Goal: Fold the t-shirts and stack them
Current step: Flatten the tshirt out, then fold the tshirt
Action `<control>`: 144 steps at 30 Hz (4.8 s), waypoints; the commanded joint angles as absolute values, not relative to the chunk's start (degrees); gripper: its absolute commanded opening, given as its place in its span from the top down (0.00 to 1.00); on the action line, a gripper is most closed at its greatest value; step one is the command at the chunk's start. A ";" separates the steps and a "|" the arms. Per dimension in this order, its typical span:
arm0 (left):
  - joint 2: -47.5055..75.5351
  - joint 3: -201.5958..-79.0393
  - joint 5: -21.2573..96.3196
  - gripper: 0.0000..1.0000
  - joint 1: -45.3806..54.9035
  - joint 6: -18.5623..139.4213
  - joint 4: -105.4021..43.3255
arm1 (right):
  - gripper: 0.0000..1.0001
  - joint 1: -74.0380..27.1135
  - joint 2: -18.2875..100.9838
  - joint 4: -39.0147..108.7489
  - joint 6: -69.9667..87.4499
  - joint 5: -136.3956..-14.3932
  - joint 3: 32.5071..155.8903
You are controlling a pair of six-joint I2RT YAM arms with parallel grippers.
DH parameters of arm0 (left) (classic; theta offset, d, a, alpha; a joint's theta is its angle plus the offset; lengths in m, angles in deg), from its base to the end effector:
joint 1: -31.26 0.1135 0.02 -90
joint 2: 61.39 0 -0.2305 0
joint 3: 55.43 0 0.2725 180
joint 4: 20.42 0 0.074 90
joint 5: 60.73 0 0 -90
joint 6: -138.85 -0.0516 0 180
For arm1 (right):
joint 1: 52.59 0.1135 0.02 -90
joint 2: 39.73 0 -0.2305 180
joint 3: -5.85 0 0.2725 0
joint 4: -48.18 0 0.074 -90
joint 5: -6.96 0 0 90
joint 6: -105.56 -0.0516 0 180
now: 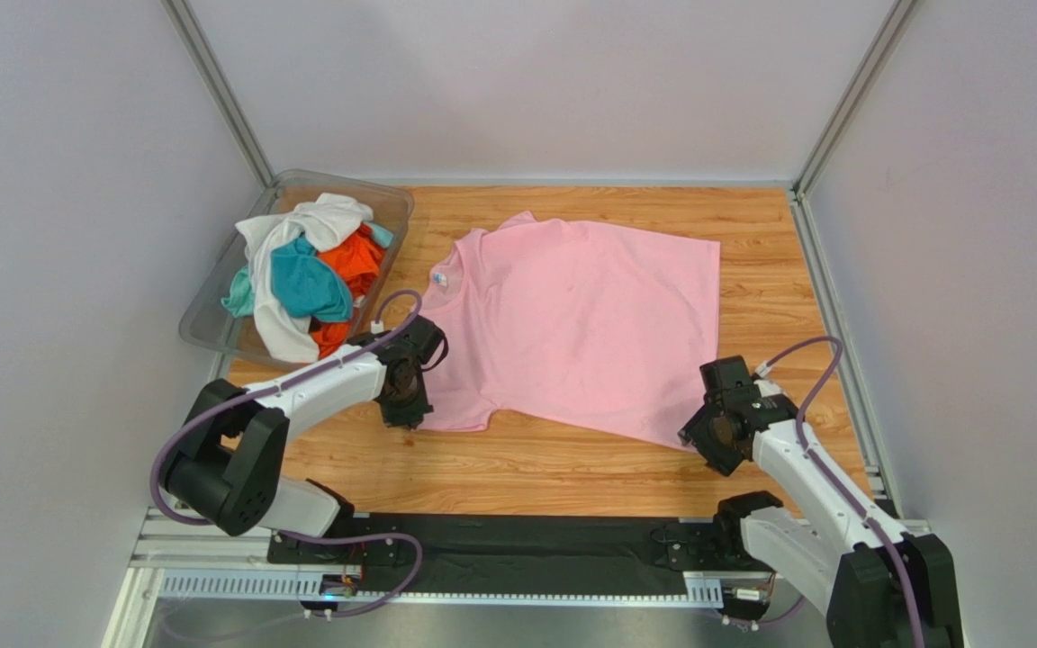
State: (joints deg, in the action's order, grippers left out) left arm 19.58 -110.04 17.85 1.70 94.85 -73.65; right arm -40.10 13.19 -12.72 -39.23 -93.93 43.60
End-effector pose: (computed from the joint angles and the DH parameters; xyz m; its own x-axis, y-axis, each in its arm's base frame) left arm 0.2229 -0.1147 0.0976 -0.9198 -0.2890 -0.2656 -0.3011 0.9536 0.0053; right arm 0.1720 0.0281 0.1051 -0.6836 0.6704 -0.2886 0.6774 0.7300 0.0910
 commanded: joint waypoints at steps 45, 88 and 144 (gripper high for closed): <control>-5.49 -181.33 25.48 1.00 1.91 77.77 -83.07 | 1.00 -40.37 1.84 -19.10 -13.80 -87.62 116.01; 69.29 -196.80 25.31 1.00 11.40 70.38 -70.67 | 1.00 -58.30 70.52 4.35 -9.76 -71.08 109.33; 25.00 -130.03 27.25 1.00 9.29 92.44 -61.09 | 0.96 -61.20 62.22 -9.27 -2.03 -69.15 106.20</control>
State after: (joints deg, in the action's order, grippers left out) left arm 25.87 -131.04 27.29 9.57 91.07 -61.63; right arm -60.97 65.56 -8.57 -3.80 -70.19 107.38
